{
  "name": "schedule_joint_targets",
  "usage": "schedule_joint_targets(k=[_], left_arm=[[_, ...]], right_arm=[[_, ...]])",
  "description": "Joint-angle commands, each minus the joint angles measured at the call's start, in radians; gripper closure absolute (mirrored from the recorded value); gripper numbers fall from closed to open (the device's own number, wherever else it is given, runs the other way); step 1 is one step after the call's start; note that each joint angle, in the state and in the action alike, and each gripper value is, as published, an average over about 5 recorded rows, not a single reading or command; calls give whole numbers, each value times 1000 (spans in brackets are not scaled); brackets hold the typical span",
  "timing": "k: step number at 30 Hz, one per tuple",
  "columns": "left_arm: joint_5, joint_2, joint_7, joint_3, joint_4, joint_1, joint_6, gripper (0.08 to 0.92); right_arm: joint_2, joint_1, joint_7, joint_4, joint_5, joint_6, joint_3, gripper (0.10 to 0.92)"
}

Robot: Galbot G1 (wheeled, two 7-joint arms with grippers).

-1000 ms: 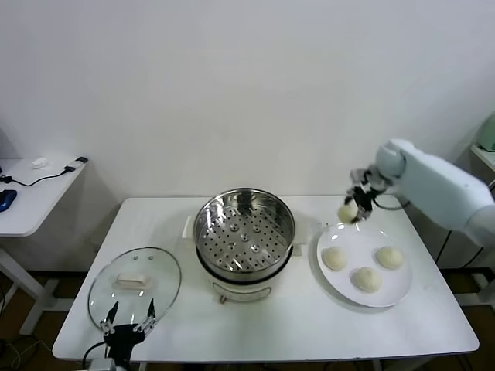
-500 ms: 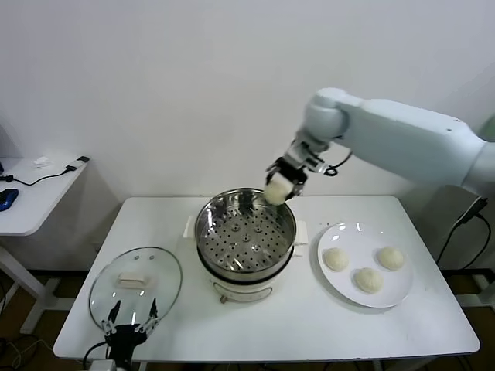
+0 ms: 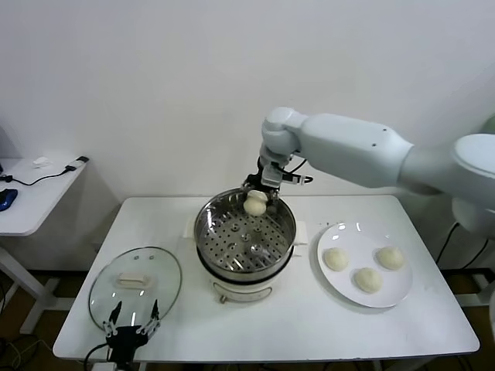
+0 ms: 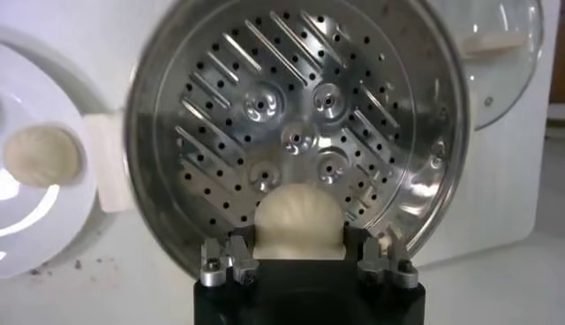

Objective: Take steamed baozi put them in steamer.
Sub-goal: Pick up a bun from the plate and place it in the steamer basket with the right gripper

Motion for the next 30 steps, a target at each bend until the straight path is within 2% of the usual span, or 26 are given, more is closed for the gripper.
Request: schedule_joint_targets(k=[1,16,24,27,30], left_arm=[[1,2,0,0,12,-7,0,177],[-3,7,-1,-3,30,-22,-5,177],[1,2,-5,3,31,-18,-8,177],[6,-2,-7,8,25,-12,-9,177],[13,-7,-7,18,18,-4,-12,177]], right_arm=[[97,-107,68,-182,-93,99,16,372],[139,-137,73,-265,-127,132,45,362],[132,-131,60,-252,-87,135,46,225],[110,-97,32,-214,-59,132,57,207],[70,-29,-34,-143,34,117,52,203]])
